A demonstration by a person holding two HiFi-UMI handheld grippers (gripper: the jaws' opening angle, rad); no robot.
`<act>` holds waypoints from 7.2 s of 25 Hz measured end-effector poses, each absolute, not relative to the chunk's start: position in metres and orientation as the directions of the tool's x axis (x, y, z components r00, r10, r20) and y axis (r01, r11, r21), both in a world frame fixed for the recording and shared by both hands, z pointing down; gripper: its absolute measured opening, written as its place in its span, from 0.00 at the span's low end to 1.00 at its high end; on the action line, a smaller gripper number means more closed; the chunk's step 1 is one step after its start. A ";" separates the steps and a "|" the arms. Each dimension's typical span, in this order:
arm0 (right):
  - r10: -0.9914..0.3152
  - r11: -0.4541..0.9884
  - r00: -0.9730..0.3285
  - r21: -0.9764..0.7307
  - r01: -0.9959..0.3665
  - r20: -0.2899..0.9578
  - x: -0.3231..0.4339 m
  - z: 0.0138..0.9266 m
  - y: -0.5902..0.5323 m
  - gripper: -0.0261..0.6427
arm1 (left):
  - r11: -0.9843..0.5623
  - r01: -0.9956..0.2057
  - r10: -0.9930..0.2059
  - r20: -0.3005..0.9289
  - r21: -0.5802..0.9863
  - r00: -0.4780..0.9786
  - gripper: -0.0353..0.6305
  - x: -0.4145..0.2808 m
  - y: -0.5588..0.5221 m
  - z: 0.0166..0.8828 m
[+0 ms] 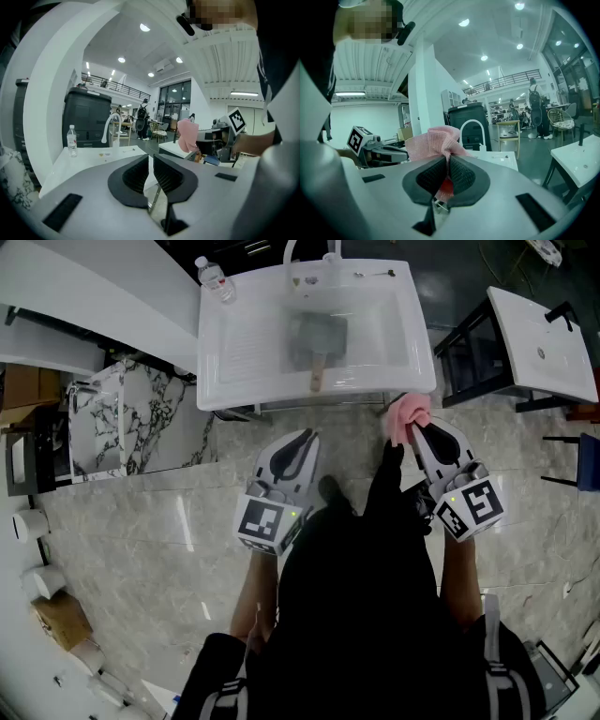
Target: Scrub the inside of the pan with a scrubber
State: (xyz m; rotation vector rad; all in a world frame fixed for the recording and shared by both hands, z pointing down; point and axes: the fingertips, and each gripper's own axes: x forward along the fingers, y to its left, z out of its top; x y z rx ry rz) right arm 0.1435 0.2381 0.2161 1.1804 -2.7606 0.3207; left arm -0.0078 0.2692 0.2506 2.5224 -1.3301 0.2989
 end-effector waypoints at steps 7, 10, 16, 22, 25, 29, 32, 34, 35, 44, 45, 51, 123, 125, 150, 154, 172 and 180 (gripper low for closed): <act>-0.716 0.659 -0.670 -0.127 -0.741 0.198 0.127 0.209 0.249 0.09 | -0.563 -0.815 -0.771 0.271 0.136 0.577 0.14 -0.020 0.272 0.242; -0.725 0.639 -0.652 -0.138 -0.757 0.223 0.125 0.212 0.249 0.09 | -0.572 -0.808 -0.771 0.241 0.146 0.589 0.14 -0.020 0.273 0.240; -0.721 0.640 -0.661 -0.165 -0.751 0.210 0.116 0.214 0.244 0.09 | -0.578 -0.800 -0.753 0.273 0.160 0.599 0.14 -0.023 0.268 0.258; -0.693 0.651 -0.677 -0.187 -0.735 0.247 0.112 0.232 0.219 0.09 | -0.586 -0.797 -0.732 0.328 0.145 0.597 0.14 -0.021 0.248 0.282; -0.678 0.662 -0.688 -0.191 -0.725 0.258 0.107 0.240 0.190 0.09 | -0.578 -0.805 -0.732 0.353 0.131 0.583 0.14 -0.024 0.227 0.289; -0.665 0.657 -0.687 -0.208 -0.725 0.293 0.099 0.250 0.140 0.09 | -0.559 -0.819 -0.721 0.414 0.125 0.556 0.15 -0.032 0.193 0.299; -0.649 0.649 -0.681 -0.220 -0.728 0.340 0.099 0.261 0.107 0.10 | -0.544 -0.830 -0.708 0.464 0.124 0.533 0.24 -0.032 0.166 0.310; -0.636 0.653 -0.690 -0.235 -0.720 0.346 0.099 0.266 0.090 0.10 | -0.539 -0.834 -0.701 0.484 0.121 0.523 0.26 -0.030 0.148 0.317; -0.629 0.657 -0.696 -0.240 -0.714 0.347 0.099 0.268 0.081 0.10 | -0.536 -0.835 -0.699 0.491 0.123 0.521 0.27 -0.029 0.139 0.320; -0.559 0.697 -0.732 -0.256 -0.670 0.390 0.102 0.295 0.031 0.10 | -0.500 -0.857 -0.665 0.577 0.126 0.474 0.34 -0.012 0.091 0.362; -0.551 0.701 -0.732 -0.253 -0.666 0.400 0.101 0.298 0.029 0.10 | -0.500 -0.857 -0.658 0.587 0.127 0.471 0.35 -0.011 0.090 0.366; -0.503 0.728 -0.757 -0.269 -0.631 0.417 0.087 0.315 0.023 0.10 | -0.489 -0.863 -0.626 0.637 0.128 0.449 0.35 -0.011 0.086 0.394; 0.503 0.831 -0.588 -0.541 0.128 0.634 -0.103 0.618 -0.030 0.09 | -0.346 -0.915 -0.408 0.846 0.206 0.344 0.34 -0.016 0.040 0.545; 0.451 0.862 -0.607 -0.494 0.108 0.654 -0.106 0.619 -0.033 0.10 | -0.348 -0.915 -0.407 0.846 0.206 0.345 0.34 -0.016 0.041 0.544; -0.284 0.954 -0.460 0.203 -0.219 0.841 -0.098 0.683 -0.165 0.09 | -0.329 -0.925 -0.429 0.843 0.189 0.325 0.34 -0.019 0.040 0.544; -0.299 0.954 -0.387 0.264 -0.142 0.872 -0.081 0.684 -0.163 0.09 | -0.323 -0.928 -0.429 0.846 0.183 0.317 0.34 -0.018 0.041 0.545; -0.029 0.997 -0.090 0.023 -0.068 0.995 0.004 0.705 -0.149 0.09 | -0.320 -0.933 -0.437 0.849 0.163 0.298 0.33 -0.017 0.040 0.544; 0.143 0.988 -0.018 -0.144 -0.046 0.989 0.009 0.698 -0.125 0.09 | -0.321 -0.933 -0.436 0.849 0.164 0.299 0.33 -0.017 0.041 0.545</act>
